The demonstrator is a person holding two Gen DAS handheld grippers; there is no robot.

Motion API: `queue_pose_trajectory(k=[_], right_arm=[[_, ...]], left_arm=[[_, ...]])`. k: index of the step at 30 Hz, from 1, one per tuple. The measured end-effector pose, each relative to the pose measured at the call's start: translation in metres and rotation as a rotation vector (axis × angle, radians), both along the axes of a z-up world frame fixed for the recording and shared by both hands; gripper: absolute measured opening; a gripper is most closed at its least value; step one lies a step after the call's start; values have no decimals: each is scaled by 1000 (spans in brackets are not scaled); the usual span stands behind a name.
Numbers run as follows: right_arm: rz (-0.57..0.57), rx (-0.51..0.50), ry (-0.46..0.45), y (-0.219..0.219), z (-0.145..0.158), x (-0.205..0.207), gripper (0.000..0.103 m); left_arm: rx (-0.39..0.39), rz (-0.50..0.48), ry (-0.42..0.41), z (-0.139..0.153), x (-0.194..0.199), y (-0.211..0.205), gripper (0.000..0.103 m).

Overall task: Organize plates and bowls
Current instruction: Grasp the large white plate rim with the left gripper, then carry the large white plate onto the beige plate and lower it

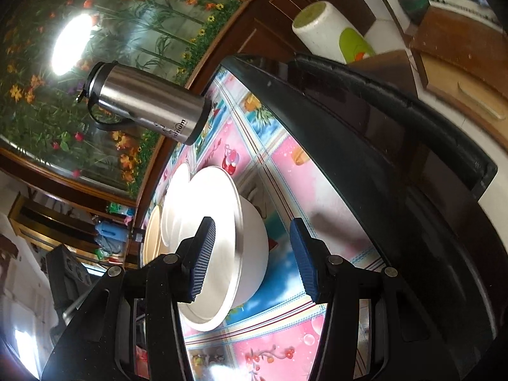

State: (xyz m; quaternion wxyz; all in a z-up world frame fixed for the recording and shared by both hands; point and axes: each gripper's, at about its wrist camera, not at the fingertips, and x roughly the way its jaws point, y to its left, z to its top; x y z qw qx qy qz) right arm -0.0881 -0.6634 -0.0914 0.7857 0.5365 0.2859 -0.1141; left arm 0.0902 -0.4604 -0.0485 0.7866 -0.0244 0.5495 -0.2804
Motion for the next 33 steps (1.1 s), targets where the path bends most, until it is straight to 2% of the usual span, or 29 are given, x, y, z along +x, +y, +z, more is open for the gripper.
queue_pose_trajectory(k=[3,5,7,11,13,14,18,21,33], right_arm=[[-2,1,4,0,-1,1,49],[10,1,1,2,0,4,49],[14,1,-7,2,0,6,49],[-2,-37,-17,3,4,5,48],[7,-40,-24,4,4,7,41],[17,-43,-24,5,3,9,31],[26,-127,19,13,6,15,18],[35,-184,26,17,10,16,14],[110,-330,18,48,22,23,12]], left_arm=[[7,14,-23,-1,-3,1,76],[8,23,-27,-1,-5,5,67],[2,26,-22,-2,-7,8,48],[11,16,-23,-4,-8,8,31],[9,8,-9,-8,-8,7,20],[9,5,-8,-9,-9,7,18],[-12,-10,-11,-8,-14,10,13],[-11,-24,-8,-8,-17,11,11],[-40,3,26,-12,-22,53,11]])
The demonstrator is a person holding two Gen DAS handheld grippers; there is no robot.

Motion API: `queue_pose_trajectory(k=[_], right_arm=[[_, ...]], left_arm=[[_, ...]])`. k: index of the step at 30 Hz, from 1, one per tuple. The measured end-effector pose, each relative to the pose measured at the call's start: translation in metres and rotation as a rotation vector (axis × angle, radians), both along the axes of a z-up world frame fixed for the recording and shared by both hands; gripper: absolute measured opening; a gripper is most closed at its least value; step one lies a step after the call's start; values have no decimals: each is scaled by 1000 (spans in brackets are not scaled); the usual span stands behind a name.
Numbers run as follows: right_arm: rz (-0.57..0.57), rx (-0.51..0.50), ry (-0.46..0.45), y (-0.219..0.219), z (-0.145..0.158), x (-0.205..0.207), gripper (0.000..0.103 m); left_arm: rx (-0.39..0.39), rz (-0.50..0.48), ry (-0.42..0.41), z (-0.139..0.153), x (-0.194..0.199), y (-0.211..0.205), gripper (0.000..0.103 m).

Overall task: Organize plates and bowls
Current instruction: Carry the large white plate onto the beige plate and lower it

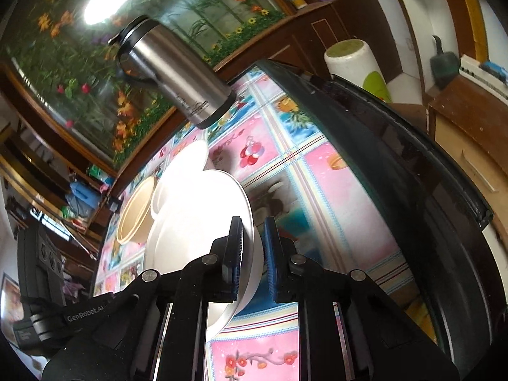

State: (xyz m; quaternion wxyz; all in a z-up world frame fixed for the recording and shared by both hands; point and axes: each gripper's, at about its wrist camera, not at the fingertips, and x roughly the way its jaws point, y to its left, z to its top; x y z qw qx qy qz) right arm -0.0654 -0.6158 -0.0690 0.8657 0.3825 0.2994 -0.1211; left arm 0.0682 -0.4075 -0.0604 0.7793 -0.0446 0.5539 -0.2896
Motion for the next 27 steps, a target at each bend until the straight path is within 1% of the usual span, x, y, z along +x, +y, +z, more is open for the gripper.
queue_pose_trajectory(k=[8,12,18,20,23,27], right_arm=[[68,-35,-12,42,-1,7,12],[113,-39,-13,72,-3,13,12],[193,-53,-8,123,-5,28,12],[208,-26,-28,137,-5,28,13],[234,30,-58,157,-6,33,13],[289,92,-78,193,-6,45,13]], left_arm=[[-18,48,15,-2,-1,50,11],[-17,88,4,-1,-3,85,11],[-28,153,23,-2,-3,142,11],[-32,167,19,0,-5,158,11],[-37,198,-9,7,-8,189,11],[-37,251,-82,24,-15,235,11]])
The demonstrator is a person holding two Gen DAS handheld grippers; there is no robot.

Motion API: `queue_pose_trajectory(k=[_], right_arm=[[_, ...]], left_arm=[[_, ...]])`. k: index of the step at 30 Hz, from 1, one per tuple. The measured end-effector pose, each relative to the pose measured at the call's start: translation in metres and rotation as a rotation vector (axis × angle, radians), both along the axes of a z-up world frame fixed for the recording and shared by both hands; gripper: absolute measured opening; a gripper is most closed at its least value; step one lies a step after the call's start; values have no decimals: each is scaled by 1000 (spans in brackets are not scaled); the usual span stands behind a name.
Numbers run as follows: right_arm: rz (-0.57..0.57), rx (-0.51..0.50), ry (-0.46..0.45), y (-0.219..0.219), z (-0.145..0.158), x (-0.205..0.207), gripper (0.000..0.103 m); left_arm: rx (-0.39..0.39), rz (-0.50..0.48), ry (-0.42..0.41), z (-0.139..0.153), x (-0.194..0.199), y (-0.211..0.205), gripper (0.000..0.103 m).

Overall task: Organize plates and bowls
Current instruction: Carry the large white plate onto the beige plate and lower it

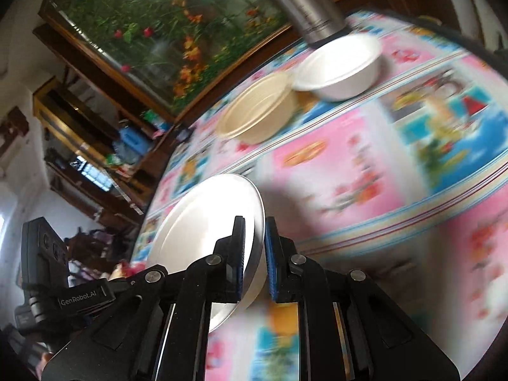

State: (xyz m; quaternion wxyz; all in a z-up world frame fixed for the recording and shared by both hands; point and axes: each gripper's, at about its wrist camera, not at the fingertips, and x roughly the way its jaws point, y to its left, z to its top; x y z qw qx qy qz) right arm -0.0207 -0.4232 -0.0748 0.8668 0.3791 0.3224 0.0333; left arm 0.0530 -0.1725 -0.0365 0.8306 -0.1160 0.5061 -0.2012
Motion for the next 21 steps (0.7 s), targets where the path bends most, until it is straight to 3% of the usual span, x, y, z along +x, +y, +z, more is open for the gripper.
queue_pose_trajectory(k=[11,21], right_arm=[[227,23,-62,122,42,42,13],[400,19,-58,232,38,75,13]], left_arm=[[-21,160,-151,52,-18,129,11],[-10,306,-105,40,-20,225,11]])
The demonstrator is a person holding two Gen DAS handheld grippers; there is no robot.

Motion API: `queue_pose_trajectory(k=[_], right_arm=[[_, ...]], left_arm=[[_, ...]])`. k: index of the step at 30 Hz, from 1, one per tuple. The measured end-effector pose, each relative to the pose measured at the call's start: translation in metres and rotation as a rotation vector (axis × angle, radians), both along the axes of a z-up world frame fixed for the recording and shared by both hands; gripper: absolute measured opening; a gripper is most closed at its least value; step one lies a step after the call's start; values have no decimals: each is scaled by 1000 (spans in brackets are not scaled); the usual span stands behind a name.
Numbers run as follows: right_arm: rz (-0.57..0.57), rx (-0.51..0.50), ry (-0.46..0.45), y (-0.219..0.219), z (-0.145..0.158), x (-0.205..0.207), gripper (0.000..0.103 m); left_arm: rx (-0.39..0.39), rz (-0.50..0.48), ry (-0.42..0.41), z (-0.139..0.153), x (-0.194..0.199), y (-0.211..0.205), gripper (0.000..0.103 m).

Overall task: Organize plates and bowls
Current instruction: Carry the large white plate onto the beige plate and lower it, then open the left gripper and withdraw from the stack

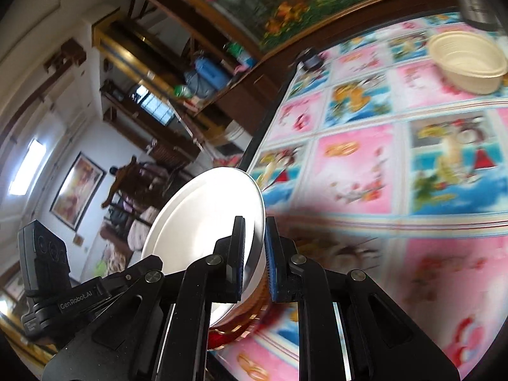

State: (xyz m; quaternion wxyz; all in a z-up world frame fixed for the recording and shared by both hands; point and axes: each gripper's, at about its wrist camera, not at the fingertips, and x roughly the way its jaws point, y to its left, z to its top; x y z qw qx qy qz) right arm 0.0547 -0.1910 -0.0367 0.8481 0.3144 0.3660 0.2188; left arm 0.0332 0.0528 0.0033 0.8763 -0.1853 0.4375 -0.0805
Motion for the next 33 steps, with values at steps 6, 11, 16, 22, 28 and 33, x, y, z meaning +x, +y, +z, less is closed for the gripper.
queue_pose_trajectory(k=[6,11,16,22,28,33], right_arm=[[43,-45,13,34,-11,10,14],[46,-73,36,40,-22,14,13],[40,-101,47,43,-26,12,14],[20,-95,36,33,-26,8,17],[-102,-74,5,-18,-21,2,17],[-229,-23,50,-82,-33,-6,17]], left_arm=[[-7,43,73,-25,7,25,11],[-18,46,118,-39,8,31,13],[8,56,122,-39,3,39,19],[30,63,118,-36,-2,46,38],[15,148,67,-20,-12,67,38],[35,115,-12,4,-18,42,45]])
